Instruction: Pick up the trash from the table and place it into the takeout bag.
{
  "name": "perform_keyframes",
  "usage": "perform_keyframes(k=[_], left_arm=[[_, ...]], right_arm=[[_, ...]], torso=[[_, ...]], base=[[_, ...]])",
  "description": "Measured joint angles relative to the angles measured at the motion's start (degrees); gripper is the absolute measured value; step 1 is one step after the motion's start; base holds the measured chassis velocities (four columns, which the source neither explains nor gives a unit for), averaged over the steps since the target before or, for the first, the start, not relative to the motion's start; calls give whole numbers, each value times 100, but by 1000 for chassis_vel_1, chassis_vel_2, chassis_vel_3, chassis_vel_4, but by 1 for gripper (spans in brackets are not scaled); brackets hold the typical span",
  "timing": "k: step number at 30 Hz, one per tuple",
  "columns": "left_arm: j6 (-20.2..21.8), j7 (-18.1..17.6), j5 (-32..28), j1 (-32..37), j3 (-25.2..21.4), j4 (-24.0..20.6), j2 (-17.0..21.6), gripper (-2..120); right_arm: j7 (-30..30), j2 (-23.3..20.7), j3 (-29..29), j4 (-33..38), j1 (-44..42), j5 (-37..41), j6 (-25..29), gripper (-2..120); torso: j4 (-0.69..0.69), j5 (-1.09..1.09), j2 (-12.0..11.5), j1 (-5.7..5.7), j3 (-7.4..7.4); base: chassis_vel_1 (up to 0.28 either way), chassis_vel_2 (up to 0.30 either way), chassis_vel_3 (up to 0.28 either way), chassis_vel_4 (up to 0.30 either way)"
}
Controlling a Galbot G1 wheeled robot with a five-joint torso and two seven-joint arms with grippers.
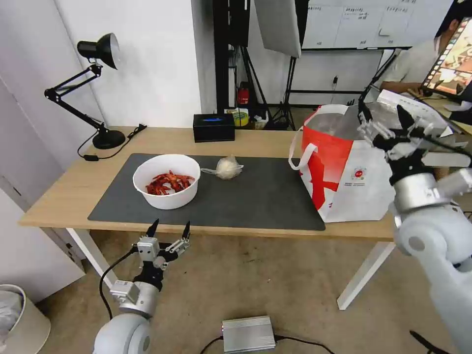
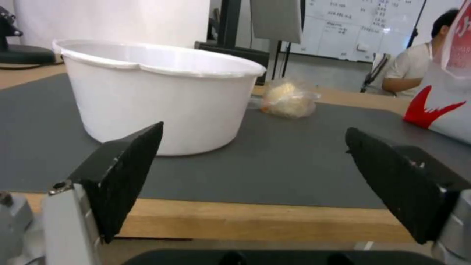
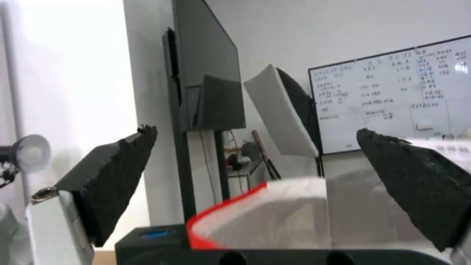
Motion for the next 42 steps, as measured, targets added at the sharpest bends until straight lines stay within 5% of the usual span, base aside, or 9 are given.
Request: perform_keyframes(k=[21,42], left_arm=[[-44,21,41,199,-135,-217,-153,100],[-65,47,180,310,-77,-275,-253,100]], right_arm=[[-527,1739,87,35,-2087,-1809,545,100],[-1002,2260,-321,-246,-2779,-2595,773,100]], torso=[[1,-1,0,0,0],[1,-1,0,0,0]], base=[[0,0,0,0],[0,0,0,0]])
